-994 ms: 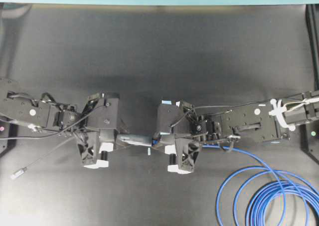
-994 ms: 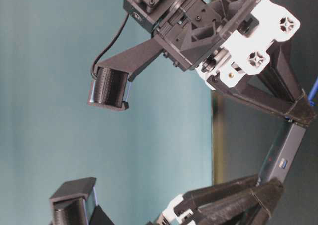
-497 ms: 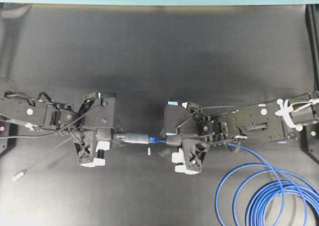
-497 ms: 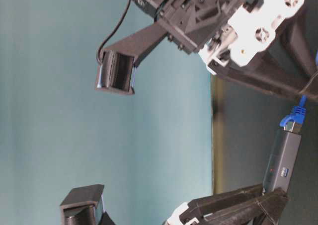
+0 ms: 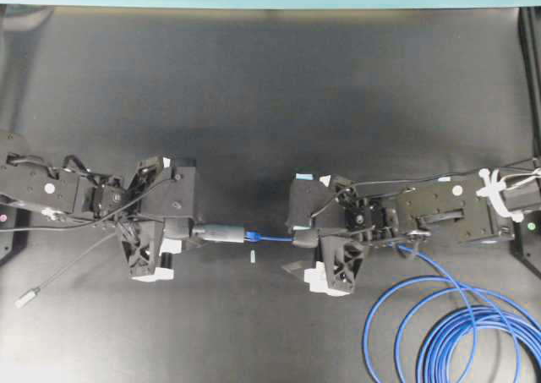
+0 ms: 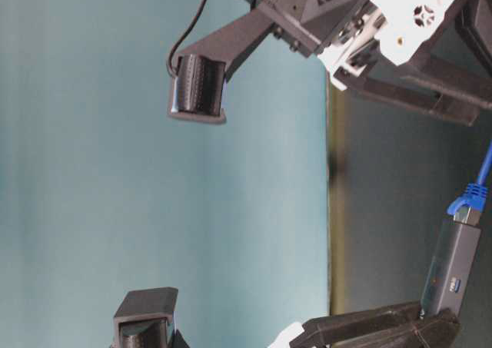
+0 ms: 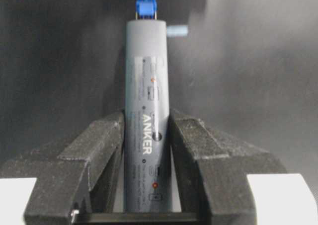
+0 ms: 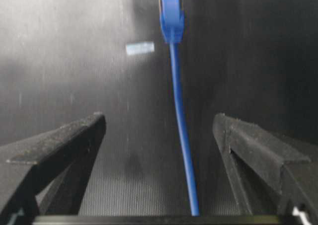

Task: Insert the LAN cable into the hub.
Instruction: 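Open the right gripper and pull it back from the plugged cable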

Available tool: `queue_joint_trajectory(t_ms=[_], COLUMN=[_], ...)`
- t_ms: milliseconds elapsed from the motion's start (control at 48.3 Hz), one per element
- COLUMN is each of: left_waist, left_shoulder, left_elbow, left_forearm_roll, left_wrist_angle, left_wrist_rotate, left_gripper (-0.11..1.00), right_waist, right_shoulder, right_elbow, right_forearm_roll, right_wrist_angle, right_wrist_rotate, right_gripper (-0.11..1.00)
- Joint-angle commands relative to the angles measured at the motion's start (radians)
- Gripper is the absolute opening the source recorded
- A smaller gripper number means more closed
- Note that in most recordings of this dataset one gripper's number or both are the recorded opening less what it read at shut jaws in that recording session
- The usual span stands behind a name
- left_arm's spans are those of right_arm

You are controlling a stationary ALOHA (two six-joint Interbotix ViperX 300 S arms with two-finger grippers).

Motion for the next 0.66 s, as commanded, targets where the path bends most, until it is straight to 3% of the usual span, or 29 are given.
queue_joint_trajectory(t_ms=[0, 518, 559, 642], left_waist=[0.006, 0.028, 0.028, 0.028], left_shoulder=[-0.011, -0.005, -0.003, -0.002], left_elbow=[-0.014, -0.014, -0.014, -0.017], left_forearm_roll=[0.003, 0.003, 0.003, 0.003], left_wrist_angle=[-0.005, 0.0, 0.0, 0.0], left_wrist_rotate=[-0.002, -0.021, -0.026, -0.034], left_gripper=[0.28, 0.29, 0.34, 0.6], right_waist=[0.006, 0.006, 0.003, -0.003], right_shoulder=[-0.021, -0.074, -0.08, -0.094], right_elbow=[0.005, 0.069, 0.08, 0.104], right_forearm_roll=[0.002, 0.002, 0.002, 0.002], right_wrist_angle=[-0.009, -0.029, -0.029, -0.029], right_wrist_rotate=[0.012, 0.025, 0.025, 0.025], right_gripper=[0.85, 0.85, 0.85, 0.85])
